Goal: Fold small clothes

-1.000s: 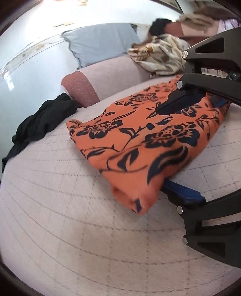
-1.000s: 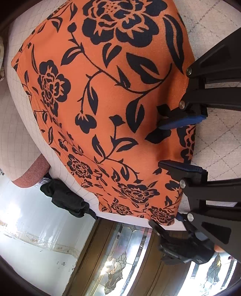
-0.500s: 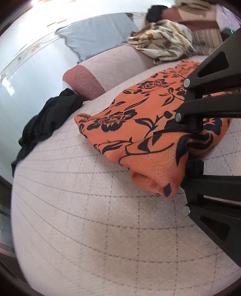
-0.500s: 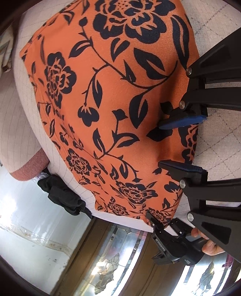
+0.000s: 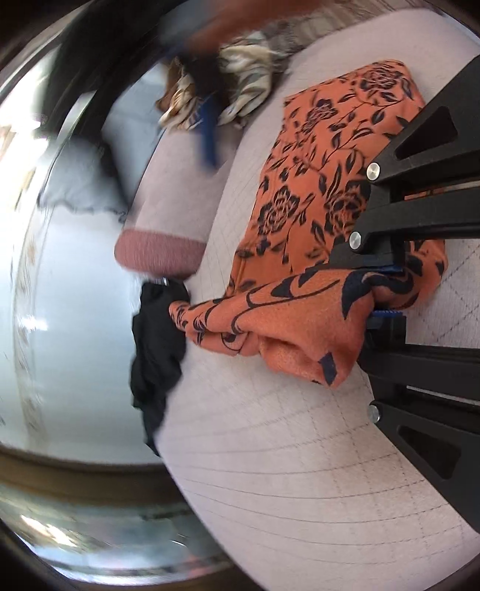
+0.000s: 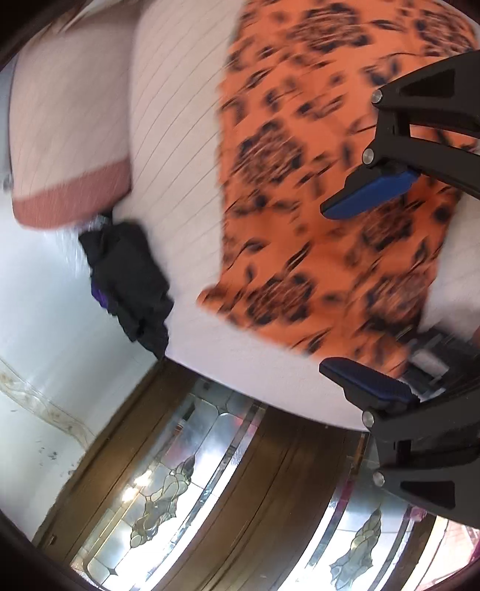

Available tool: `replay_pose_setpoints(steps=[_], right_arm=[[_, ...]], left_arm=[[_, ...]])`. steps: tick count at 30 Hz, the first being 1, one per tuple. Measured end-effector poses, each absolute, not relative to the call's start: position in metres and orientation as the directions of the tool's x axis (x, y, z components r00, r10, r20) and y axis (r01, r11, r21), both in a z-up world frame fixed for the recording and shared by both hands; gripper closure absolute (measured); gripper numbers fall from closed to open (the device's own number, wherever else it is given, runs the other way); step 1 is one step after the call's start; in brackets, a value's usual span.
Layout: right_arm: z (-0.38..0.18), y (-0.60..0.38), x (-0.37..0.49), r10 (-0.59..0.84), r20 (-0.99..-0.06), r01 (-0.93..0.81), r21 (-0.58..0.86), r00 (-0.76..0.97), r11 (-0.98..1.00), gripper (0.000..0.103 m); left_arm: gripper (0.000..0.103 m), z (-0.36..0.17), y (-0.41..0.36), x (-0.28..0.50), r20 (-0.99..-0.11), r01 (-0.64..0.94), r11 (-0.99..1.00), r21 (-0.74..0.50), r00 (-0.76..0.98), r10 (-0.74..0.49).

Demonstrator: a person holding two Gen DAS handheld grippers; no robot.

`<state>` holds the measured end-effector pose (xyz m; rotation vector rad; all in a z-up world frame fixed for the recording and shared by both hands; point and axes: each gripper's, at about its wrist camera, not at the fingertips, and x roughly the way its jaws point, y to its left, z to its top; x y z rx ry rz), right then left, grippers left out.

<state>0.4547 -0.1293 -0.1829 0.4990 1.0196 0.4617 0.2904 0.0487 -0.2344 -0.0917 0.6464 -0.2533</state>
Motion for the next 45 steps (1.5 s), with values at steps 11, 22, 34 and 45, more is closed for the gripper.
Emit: replay_pose_setpoints(steps=[11,22,34,45], right_arm=[[-0.194,-0.029,0.536,0.338,-0.917,-0.229,0.290,0.212,0.929,0.021],[-0.198,-0.071,0.501,0.186,-0.895,-0.251,0.087,0.405,0.964,0.089],[-0.202,-0.255,0.438,0.212,-0.833,-0.100,0.188,0.511,0.977,0.089],[-0.258,-0.370,0.427,0.182,-0.829,0.059,0.250,0.528,0.967,0.089]], left_arm=[[0.090,-0.227,0.017,0.264,-0.548,0.354,0.934,-0.052,0.772,-0.323],[0.090,-0.224,-0.008,0.243,-0.510,0.472,0.881,0.008,0.760,-0.403],[0.090,-0.214,-0.112,0.218,-0.531,0.683,0.725,-0.086,0.584,-0.614],[0.086,-0.234,-0.198,0.223,-0.603,0.784,0.609,-0.122,0.429,-0.673]])
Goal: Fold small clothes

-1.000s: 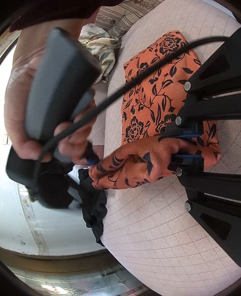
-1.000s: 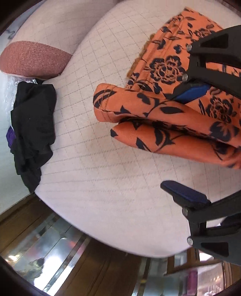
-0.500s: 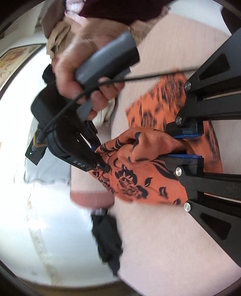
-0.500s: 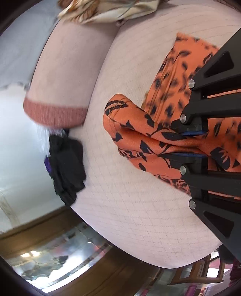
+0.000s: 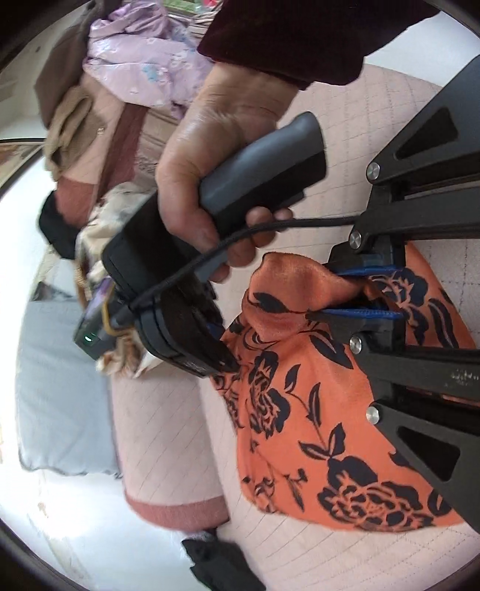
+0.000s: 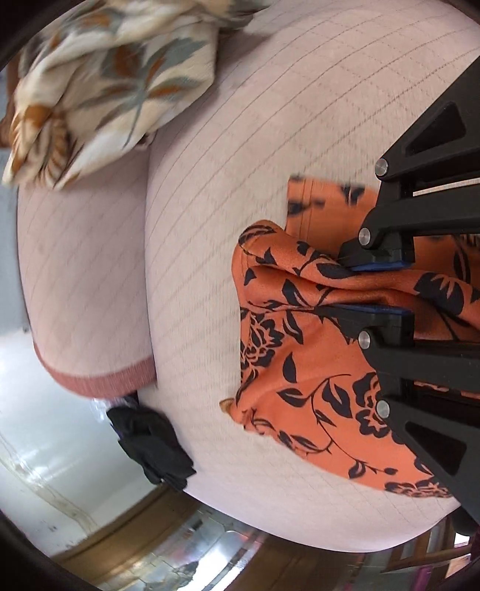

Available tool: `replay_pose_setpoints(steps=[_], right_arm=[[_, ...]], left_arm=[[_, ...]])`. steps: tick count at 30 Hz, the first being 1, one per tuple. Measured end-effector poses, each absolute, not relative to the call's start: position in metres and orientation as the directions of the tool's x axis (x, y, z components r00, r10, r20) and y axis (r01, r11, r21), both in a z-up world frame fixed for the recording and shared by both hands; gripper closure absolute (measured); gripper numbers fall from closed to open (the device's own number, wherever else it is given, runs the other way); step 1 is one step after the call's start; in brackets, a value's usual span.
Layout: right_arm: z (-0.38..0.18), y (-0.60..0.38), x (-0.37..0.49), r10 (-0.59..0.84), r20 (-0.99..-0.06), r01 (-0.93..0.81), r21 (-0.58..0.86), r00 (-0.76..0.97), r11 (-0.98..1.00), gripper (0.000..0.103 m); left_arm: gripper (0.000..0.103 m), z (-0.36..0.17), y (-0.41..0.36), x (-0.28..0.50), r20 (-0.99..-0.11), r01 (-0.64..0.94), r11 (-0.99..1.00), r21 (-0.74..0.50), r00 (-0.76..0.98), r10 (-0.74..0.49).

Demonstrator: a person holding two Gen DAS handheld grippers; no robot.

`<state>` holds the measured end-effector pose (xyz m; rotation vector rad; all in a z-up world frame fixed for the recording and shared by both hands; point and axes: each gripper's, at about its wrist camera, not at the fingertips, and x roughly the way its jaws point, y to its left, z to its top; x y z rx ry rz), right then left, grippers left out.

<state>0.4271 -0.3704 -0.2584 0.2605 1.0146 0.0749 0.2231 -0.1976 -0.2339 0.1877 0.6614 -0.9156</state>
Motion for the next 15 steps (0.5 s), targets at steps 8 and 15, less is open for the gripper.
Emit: replay_pose_setpoints(steps=[8,15], right_arm=[[-0.301,-0.400,0.426,0.146,-0.836,0.190,0.285,0.528,0.940,0.090],[-0.278,-0.427,0.390,0.138,-0.824,0.323,0.362,0.549,0.875,0.088]], left_arm=[[0.033,-0.208,-0.167,0.229,-0.647,0.869,0.476,-0.134,0.288,-0.706],[0.020,-0.202,-0.079,0.280,-0.600,0.806,0.592,0.003,0.475,-0.644]])
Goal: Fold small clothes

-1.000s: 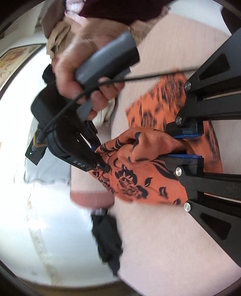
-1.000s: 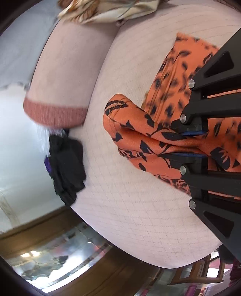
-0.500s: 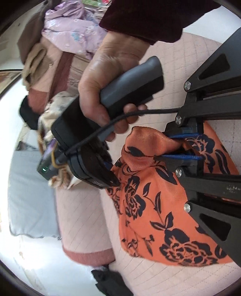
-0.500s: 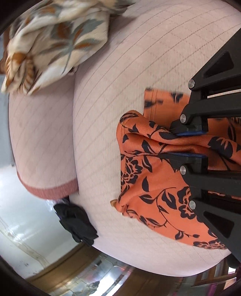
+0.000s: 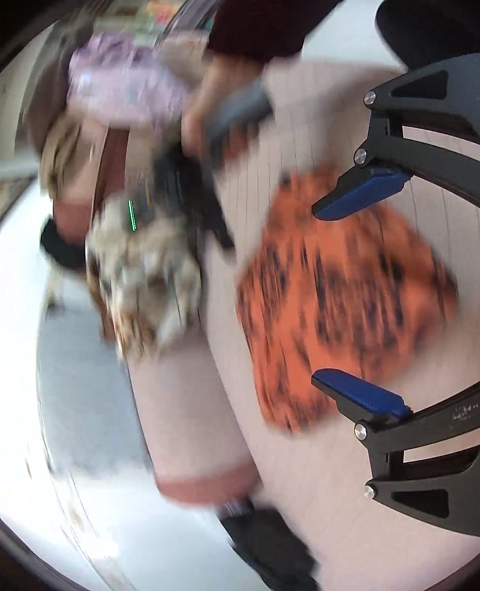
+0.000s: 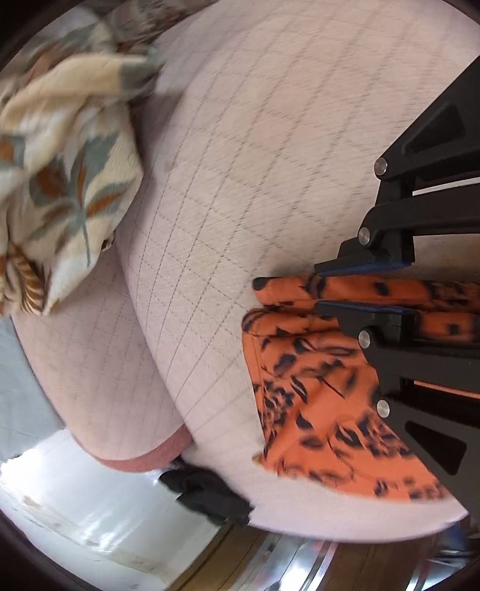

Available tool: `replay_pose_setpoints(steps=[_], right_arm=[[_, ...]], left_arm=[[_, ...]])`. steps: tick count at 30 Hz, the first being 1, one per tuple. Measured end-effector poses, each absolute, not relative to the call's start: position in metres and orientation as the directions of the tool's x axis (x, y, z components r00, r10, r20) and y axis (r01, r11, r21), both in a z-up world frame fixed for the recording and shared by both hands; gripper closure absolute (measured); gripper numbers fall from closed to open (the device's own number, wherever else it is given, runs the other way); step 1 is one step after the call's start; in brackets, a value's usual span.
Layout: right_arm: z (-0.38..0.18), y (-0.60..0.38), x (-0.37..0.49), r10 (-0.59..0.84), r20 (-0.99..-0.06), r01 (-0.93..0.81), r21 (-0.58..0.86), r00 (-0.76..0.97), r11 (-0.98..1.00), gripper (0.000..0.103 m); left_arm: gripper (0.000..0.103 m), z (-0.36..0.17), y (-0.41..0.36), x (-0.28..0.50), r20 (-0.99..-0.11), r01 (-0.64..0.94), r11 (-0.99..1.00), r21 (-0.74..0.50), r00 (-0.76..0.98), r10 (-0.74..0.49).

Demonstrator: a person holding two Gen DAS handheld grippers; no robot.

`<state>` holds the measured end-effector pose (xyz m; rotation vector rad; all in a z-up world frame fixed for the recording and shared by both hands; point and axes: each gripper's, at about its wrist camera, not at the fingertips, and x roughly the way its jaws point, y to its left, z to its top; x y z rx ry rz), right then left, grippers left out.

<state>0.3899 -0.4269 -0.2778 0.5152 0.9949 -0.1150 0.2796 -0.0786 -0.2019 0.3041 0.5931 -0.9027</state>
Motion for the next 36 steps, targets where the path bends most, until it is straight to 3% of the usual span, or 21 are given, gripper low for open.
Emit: replay_pose_setpoints(steps=[5,11,14,15,18,22,28,33,36], right_arm=[[-0.243,-0.395,0.350,0.207,-0.777,0.220,0.405,0.595,0.887,0.088],[-0.237,-0.326,0.334,0.203,-0.811,0.129,0.322,0.549,0.938,0.088],[-0.275,-0.314,0.330,0.141,-0.874,0.162,0.241,0.464,0.957,0.087],[-0.297,-0.313,0.328,0.156,-0.899,0.182,0.248,0.409,0.951,0.087],[-0.305,-0.315,0.309,0.169,-0.868,0.173,0.278,0.467,0.945,0.087],[-0.279,-0.314,0.317,0.150,-0.901,0.185,0.242,0.408,0.952,0.087],[-0.231,-0.328,0.371,0.128,-0.826,0.209,0.284,0.548,0.936,0.087],[-0.255,-0.340,0.442,0.088,-0.844,0.296,0.281,0.529,0.913,0.087],[-0.290,-0.352,0.463,0.081,-0.889,0.379,0.272,0.451,0.884,0.087]], left_arm=[[0.020,-0.214,-0.053,0.329,-0.620,0.679,0.709,-0.191,0.476,-0.623],[0.020,-0.252,-0.088,0.304,-0.748,0.745,0.667,-0.014,0.434,-0.502],[0.019,-0.292,-0.105,0.290,-0.843,0.783,0.617,0.079,0.383,-0.378],[0.018,-0.304,-0.108,0.288,-0.868,0.791,0.610,0.048,0.336,-0.367],[0.018,-0.298,-0.106,0.289,-0.861,0.779,0.627,0.016,0.330,-0.388],[0.018,-0.279,-0.098,0.287,-0.827,0.781,0.623,0.042,0.377,-0.417],[0.018,-0.237,-0.061,0.305,-0.711,0.739,0.661,-0.132,0.394,-0.582],[0.017,-0.259,-0.062,0.333,-0.757,0.646,0.737,-0.198,0.377,-0.534],[0.011,-0.264,-0.062,0.337,-0.773,0.609,0.763,-0.215,0.372,-0.514]])
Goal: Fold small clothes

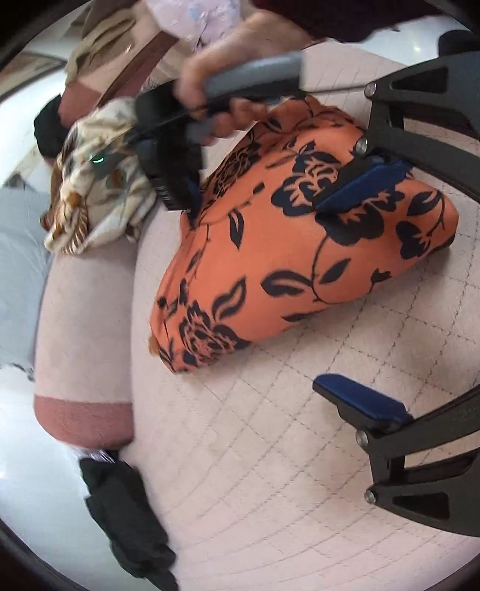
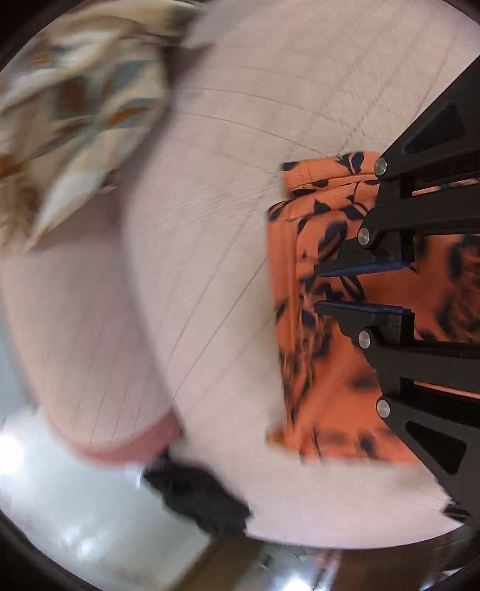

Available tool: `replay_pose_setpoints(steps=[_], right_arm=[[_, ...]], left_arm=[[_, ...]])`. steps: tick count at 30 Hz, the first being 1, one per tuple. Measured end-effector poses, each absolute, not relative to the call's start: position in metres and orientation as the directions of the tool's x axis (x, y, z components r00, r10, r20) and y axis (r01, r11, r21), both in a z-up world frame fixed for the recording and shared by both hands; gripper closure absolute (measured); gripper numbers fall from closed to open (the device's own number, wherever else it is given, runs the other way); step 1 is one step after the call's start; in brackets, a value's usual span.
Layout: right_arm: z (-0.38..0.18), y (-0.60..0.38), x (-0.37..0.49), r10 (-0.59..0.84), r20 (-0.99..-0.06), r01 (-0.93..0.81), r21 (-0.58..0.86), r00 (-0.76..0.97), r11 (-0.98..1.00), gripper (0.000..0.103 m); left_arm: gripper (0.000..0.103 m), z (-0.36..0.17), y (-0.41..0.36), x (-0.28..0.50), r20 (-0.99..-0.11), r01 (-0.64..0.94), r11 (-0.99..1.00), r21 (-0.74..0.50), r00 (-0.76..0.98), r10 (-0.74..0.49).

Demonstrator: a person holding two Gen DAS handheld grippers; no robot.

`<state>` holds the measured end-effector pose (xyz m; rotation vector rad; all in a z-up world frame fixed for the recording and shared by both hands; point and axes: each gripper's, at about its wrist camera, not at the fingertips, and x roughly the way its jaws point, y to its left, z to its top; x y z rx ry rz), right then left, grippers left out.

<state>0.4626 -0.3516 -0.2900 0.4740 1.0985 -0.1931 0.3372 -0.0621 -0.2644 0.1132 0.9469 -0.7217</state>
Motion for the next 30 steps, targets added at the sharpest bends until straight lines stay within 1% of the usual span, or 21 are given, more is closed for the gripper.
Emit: replay_pose_setpoints(steps=[1,2,3,6,7,10,14,17,20,23,24,25,28,30], right_arm=[[-0.308,-0.356,0.462,0.096,-0.894,0.406,0.292,0.438,0.866,0.087],[-0.308,-0.359,0.457,0.100,-0.871,0.405,0.322,0.480,0.856,0.087],[-0.306,-0.359,0.451,0.098,-0.853,0.396,0.336,0.512,0.855,0.087],[-0.300,-0.354,0.429,0.022,-0.853,0.415,0.276,0.521,0.867,0.089],[-0.301,-0.352,0.421,-0.019,-0.857,0.430,0.239,0.515,0.871,0.091],[-0.303,-0.351,0.397,-0.044,-0.845,0.427,0.223,0.532,0.876,0.091],[-0.308,-0.352,0.377,-0.052,-0.843,0.451,0.234,0.535,0.862,0.091],[-0.309,-0.352,0.359,-0.073,-0.838,0.473,0.231,0.541,0.850,0.092],[-0.312,-0.348,0.340,-0.126,-0.835,0.496,0.190,0.536,0.848,0.092],[-0.310,-0.345,0.325,-0.140,-0.826,0.513,0.198,0.546,0.835,0.091],[-0.309,-0.344,0.321,-0.142,-0.826,0.521,0.202,0.546,0.830,0.090],[-0.308,-0.343,0.317,-0.146,-0.828,0.535,0.205,0.541,0.819,0.083],[-0.304,-0.340,0.306,-0.152,-0.826,0.555,0.216,0.542,0.804,0.077],[-0.301,-0.336,0.301,-0.175,-0.823,0.561,0.197,0.540,0.804,0.069]], left_arm=[[0.009,-0.267,-0.063,0.337,-0.782,0.607,0.770,-0.197,0.376,-0.497],[0.007,-0.271,-0.065,0.337,-0.793,0.608,0.773,-0.180,0.375,-0.480],[0.006,-0.275,-0.066,0.339,-0.804,0.607,0.775,-0.176,0.366,-0.469],[0.006,-0.281,-0.069,0.337,-0.821,0.616,0.771,-0.162,0.349,-0.452],[0.006,-0.280,-0.071,0.332,-0.818,0.630,0.768,-0.118,0.377,-0.435],[0.006,-0.279,-0.078,0.318,-0.807,0.656,0.754,-0.016,0.436,-0.397],[0.006,-0.286,-0.079,0.316,-0.823,0.666,0.746,-0.033,0.405,-0.398],[0.005,-0.289,-0.080,0.313,-0.832,0.675,0.737,-0.021,0.397,-0.387],[0.005,-0.289,-0.081,0.311,-0.831,0.678,0.735,-0.009,0.403,-0.383],[0.005,-0.287,-0.080,0.309,-0.830,0.679,0.734,0.001,0.410,-0.378],[0.005,-0.287,-0.080,0.309,-0.829,0.678,0.735,0.003,0.413,-0.377],[0.005,-0.286,-0.081,0.308,-0.828,0.677,0.736,0.005,0.415,-0.377],[0.005,-0.283,-0.082,0.305,-0.822,0.678,0.735,0.020,0.430,-0.374],[0.005,-0.282,-0.084,0.304,-0.819,0.676,0.736,0.024,0.436,-0.373]])
